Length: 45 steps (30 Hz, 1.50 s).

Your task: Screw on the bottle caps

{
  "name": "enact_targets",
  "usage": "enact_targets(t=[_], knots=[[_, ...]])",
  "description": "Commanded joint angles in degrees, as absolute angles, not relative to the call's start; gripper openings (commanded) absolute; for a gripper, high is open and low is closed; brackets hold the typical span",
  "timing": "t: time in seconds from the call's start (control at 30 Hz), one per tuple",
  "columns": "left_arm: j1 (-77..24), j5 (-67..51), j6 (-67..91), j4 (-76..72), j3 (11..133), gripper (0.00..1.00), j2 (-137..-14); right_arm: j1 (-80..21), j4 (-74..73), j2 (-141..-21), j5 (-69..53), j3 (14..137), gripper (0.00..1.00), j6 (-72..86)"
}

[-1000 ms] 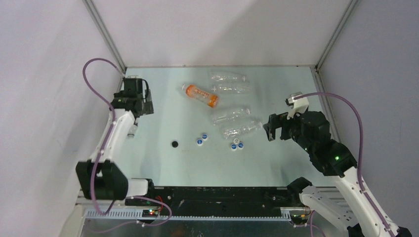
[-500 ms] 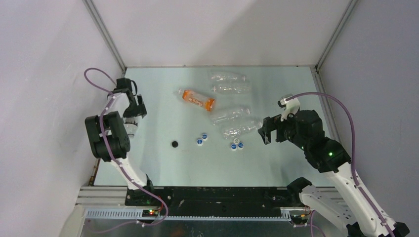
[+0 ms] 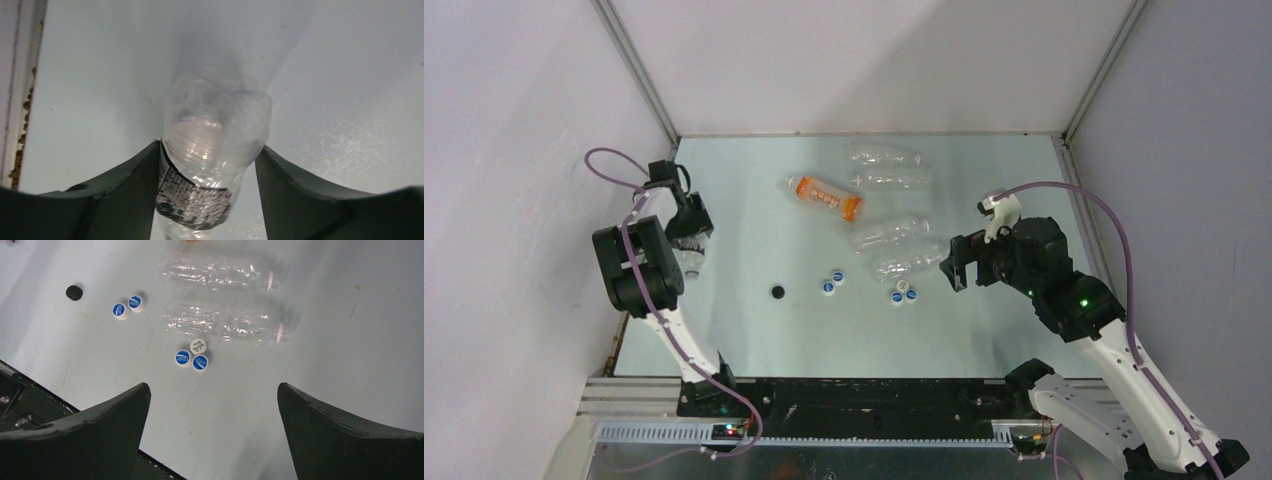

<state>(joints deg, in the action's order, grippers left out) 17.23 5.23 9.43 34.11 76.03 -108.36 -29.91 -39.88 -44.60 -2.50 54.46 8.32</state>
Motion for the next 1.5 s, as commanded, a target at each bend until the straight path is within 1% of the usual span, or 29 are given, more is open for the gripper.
enact_targets(t=[0.0,0.13,0.3,0.43,0.57,0.77,0.9,1.1,1.17,1.23,1.3,1.33,1.47], knots=[[16.8,-3.2,12.3,34.2,71.1,0.61,-105.3,-30.0,-37.7,-44.5,-3.6,54.6,1.00,7.5],[14.7,-4.5,14.3,34.5,64.2,0.57,-100.0,-30.1,-38.2,-43.8,-2.9,54.4,1.00,7.0],[9.0,-3.6,17.4,34.5,56.2,0.58,-93.0,-30.1,-37.6,-41.7,-2.6,53.3,1.00,7.0],[3.1,-2.7,22.7,33.0,50.0,0.58,-88.7,-30.1,-37.7,-40.5,-2.6,53.1,1.00,6.9],[-4.2,-3.8,27.8,31.4,46.9,0.59,-85.7,-30.1,-37.9,-39.4,-2.5,52.8,1.00,6.9],[-12.6,-4.7,37.4,26.3,43.2,0.59,-82.8,-30.1,-37.5,-38.0,-2.7,51.7,1.00,7.1],[-15.6,-6.5,43.7,20.5,41.7,0.59,-82.2,-30.1,-37.0,-38.0,-3.3,51.3,1.00,7.6],[-17.8,-7.4,50.5,16.8,41.7,0.58,-79.3,-30.2,-35.4,-39.8,-6.0,51.1,1.00,8.8],[-18.1,-7.2,52.3,16.5,41.6,0.57,-77.4,-30.5,-33.0,-40.0,-8.8,50.0,1.00,9.3],[-18.1,-6.8,54.7,16.3,41.1,0.56,-74.6,-31.3,-27.5,-40.0,-11.7,48.2,1.00,9.8],[-18.3,-6.1,57.8,16.3,40.5,0.52,-71.1,-32.7,-22.7,-40.2,-13.7,46.3,1.00,10.7],[-18.5,-5.9,60.2,16.2,40.0,0.50,-68.7,-33.3,-20.9,-40.6,-14.0,45.7,1.00,10.9],[-20.0,-3.2,66.7,17.7,40.1,0.48,-62.4,-38.9,-12.0,-43.4,-11.6,43.4,1.00,11.6]])
